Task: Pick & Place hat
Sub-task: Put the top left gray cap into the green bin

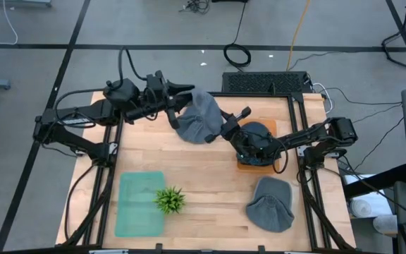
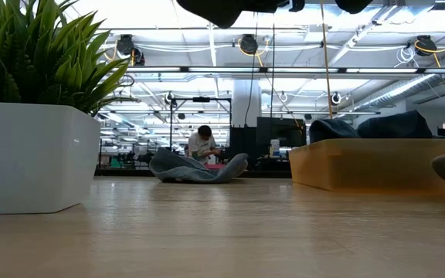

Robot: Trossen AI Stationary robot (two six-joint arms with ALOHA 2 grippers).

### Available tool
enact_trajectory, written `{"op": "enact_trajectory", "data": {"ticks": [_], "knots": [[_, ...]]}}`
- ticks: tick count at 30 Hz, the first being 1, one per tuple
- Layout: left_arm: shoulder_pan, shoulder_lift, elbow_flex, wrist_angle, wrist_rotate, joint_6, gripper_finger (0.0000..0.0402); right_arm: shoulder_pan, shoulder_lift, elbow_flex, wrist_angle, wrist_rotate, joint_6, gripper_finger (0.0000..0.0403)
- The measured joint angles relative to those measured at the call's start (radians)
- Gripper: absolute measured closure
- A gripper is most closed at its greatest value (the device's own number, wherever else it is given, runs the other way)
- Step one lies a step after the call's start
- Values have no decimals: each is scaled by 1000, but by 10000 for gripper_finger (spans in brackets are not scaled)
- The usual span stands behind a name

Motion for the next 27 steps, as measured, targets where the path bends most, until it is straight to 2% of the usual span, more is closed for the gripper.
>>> {"op": "enact_trajectory", "data": {"ticks": [4,9,12,14,18,23,27], "knots": [[0,-26,0,-63,-1,9,236,0,0,0,-2,18,-14,402],[0,-90,0,-198,-2,31,174,0,-11,0,-2,142,-89,403],[-1,-146,0,-283,7,44,143,1,-12,0,-3,148,-105,403],[-2,-181,0,-331,48,74,128,1,-20,0,-6,149,-111,403],[-12,-247,1,-410,134,123,112,2,-33,0,-7,173,-140,403],[-41,-310,1,-516,129,163,108,15,-76,0,-117,184,-159,403],[-62,-338,1,-619,124,173,108,32,-118,0,-288,171,-86,403]]}}
